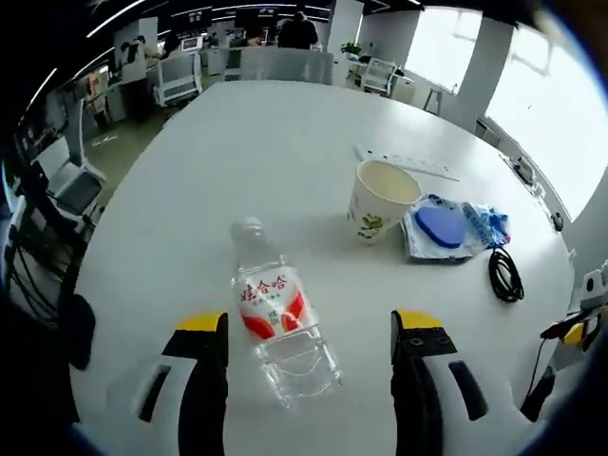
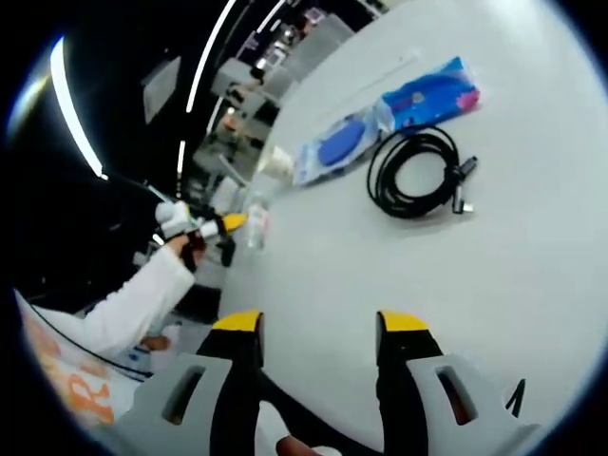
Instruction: Arrange the tabletop items into an orderly group along one side of the table until the central work area is clear of visible clutter.
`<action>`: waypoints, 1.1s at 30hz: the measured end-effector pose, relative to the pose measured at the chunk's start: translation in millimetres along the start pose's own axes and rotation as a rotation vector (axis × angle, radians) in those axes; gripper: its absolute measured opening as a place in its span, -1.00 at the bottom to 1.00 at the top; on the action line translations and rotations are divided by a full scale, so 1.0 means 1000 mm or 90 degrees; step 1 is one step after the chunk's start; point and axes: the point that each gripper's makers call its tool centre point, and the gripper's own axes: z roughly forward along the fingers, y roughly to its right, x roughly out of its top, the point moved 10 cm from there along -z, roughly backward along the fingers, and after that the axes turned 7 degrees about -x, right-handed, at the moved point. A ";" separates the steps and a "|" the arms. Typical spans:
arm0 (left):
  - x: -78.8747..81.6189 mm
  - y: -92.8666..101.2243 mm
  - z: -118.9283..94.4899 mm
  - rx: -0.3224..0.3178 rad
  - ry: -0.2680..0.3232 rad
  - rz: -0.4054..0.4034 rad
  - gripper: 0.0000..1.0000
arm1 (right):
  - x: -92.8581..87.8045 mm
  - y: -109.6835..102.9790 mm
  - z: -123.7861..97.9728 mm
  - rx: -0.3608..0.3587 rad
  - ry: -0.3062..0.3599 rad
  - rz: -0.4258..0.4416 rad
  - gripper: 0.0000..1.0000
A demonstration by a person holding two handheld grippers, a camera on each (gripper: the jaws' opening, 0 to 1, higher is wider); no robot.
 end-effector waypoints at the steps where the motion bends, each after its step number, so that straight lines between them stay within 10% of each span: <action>1: 0.000 0.000 0.001 0.004 0.000 -0.006 0.39 | 0.000 0.000 0.000 0.001 -0.001 0.000 -0.09; 33: -0.012 -0.012 0.036 0.062 -0.020 -0.076 0.18 | 0.009 0.008 -0.003 -0.068 0.002 -0.057 -0.11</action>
